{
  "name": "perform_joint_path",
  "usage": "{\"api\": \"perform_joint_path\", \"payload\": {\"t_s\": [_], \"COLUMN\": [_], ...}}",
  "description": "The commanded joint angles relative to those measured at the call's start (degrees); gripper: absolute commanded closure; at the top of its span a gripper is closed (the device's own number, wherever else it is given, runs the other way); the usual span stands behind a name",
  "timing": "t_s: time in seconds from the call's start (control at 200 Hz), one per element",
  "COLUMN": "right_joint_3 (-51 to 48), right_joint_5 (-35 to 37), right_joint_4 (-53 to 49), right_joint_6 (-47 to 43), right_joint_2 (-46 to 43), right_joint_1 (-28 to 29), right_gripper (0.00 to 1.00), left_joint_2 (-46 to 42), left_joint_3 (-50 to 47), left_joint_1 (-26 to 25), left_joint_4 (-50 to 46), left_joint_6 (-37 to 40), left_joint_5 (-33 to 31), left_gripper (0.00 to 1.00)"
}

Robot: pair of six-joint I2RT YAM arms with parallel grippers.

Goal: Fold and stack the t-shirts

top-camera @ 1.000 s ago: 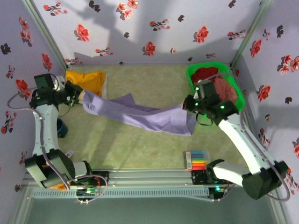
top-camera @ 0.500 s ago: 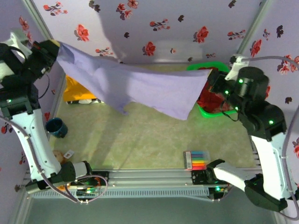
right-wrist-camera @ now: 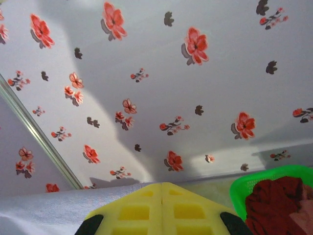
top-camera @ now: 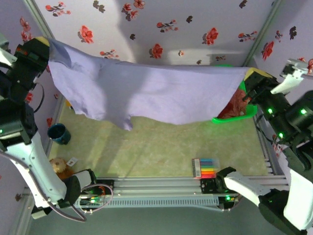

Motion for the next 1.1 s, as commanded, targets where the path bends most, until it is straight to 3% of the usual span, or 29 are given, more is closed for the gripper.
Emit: {"api": "perform_joint_path", "payload": {"t_s": [0.0, 0.175, 0.295, 0.515, 0.715, 0.89, 0.965, 1.095], "right_joint_3": [1.07, 1.07, 0.19, -7.57, -17.07, -19.47, -15.52, -2.46], "right_joint_5": [0.64, 0.96, 1.38, 4.37, 2.88, 4.12, 4.62, 3.38], "right_joint_4": [-1.44, -3.29, -4.62, -8.29, -2.71, 4.18, 3.92, -2.07], "right_joint_6": [-0.22, 0.78, 1.82, -0.31, -1.55, -2.34, -3.02, -4.55], "right_joint_2": [-2.16, -5.08, -6.28, -1.18, 13.53, 32.18, 42.14, 59.14], "right_joint_1": [-0.35, -0.49, -0.99, -1.02, -3.5, -7.13, -8.55, -10.1], "right_gripper": [1.0, 1.0, 1.0, 1.0, 1.0, 1.0, 1.0, 1.0], "left_joint_2": [-2.49, -4.63, -4.31, 1.79, 12.19, 30.34, 40.38, 57.25], "left_joint_3": [4.48, 8.25, 9.53, -4.43, -18.89, -19.46, -16.29, -1.15], "left_joint_1": [-0.26, -0.26, -0.26, -0.34, -4.08, -9.34, -10.03, -11.69], "left_joint_4": [-3.59, -9.32, -13.77, -11.63, -2.67, -2.77, -1.22, -7.39], "left_joint_6": [2.85, 5.7, 5.53, 2.32, 7.33, 9.82, 9.82, 13.47], "left_joint_5": [-3.13, -6.59, -5.59, 2.17, -0.41, -2.26, -1.18, -1.07], "left_gripper": [1.0, 1.0, 1.0, 1.0, 1.0, 1.0, 1.0, 1.0]}}
